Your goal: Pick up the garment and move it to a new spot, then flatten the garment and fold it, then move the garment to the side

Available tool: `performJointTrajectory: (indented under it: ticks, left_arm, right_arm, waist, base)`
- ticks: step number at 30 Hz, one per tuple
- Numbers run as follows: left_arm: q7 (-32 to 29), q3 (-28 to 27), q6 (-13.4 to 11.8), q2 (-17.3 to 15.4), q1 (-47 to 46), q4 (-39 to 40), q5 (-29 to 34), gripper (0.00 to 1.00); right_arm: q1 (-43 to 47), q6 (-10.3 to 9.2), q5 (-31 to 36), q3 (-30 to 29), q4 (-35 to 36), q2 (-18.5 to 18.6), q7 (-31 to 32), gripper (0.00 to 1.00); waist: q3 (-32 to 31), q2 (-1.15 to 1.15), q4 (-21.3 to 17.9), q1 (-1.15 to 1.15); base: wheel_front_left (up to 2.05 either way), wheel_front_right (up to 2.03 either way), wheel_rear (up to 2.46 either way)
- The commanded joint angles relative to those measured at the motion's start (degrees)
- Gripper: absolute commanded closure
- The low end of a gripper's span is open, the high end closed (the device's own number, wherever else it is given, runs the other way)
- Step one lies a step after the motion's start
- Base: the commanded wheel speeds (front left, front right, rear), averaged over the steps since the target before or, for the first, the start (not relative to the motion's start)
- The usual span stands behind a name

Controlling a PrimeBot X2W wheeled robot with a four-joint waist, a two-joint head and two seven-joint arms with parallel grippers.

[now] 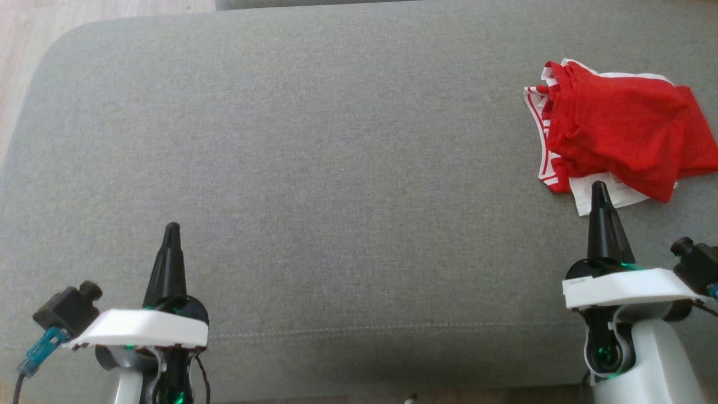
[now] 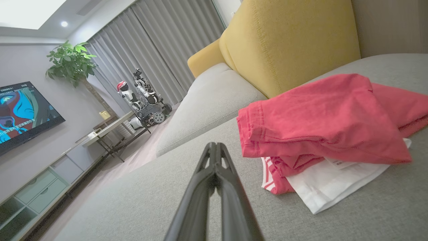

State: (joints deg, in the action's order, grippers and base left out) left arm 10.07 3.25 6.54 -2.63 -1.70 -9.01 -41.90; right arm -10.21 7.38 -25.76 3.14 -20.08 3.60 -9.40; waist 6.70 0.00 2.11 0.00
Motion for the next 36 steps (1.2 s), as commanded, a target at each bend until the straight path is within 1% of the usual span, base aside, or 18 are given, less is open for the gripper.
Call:
performJointTrajectory:
  ticks: [1, 17, 18, 35, 36]
  left_arm:
    - [-0.4, -1.0, 0.2, -1.0, -2.6, 1.6, -1.3, 1.0]
    - [-2.8, -1.9, 0.4, -1.4, -2.9, 0.5, -10.7, 1.0]
    - [-3.1, -2.1, 0.4, -1.4, -2.9, 0.3, -11.9, 1.0]
    - [-5.8, -3.3, 0.5, -1.6, -3.2, -0.9, -21.8, 1.0]
    - [-5.8, -3.3, 0.5, -1.6, -3.2, -0.9, -21.8, 1.0]
  right_arm:
    - [-0.7, 0.04, -1.7, 0.0, 2.3, 0.7, 0.2, 1.0]
    - [0.2, 0.05, -14.0, -1.2, 3.0, 0.8, 2.7, 1.0]
    - [0.3, 0.06, -15.5, -1.4, 3.1, 0.8, 3.0, 1.0]
    - [1.3, 0.07, -28.3, -2.8, 3.8, 0.9, 5.7, 1.0]
    - [1.3, 0.07, -28.3, -2.8, 3.8, 0.9, 5.7, 1.0]
  waist:
    - [-0.1, 0.0, 0.0, 0.0]
    - [-1.2, 0.0, -0.4, 0.0]
    - [-1.4, 0.0, -0.5, 0.0]
    - [-2.6, 0.0, -0.9, 0.0]
    - [-2.6, 0.0, -0.9, 0.0]
  base:
    - [0.0, 0.0, 0.0]
    - [0.0, 0.0, 0.0]
    - [0.0, 0.0, 0.0]
    - [0.0, 0.0, 0.0]
    - [0.0, 0.0, 0.0]
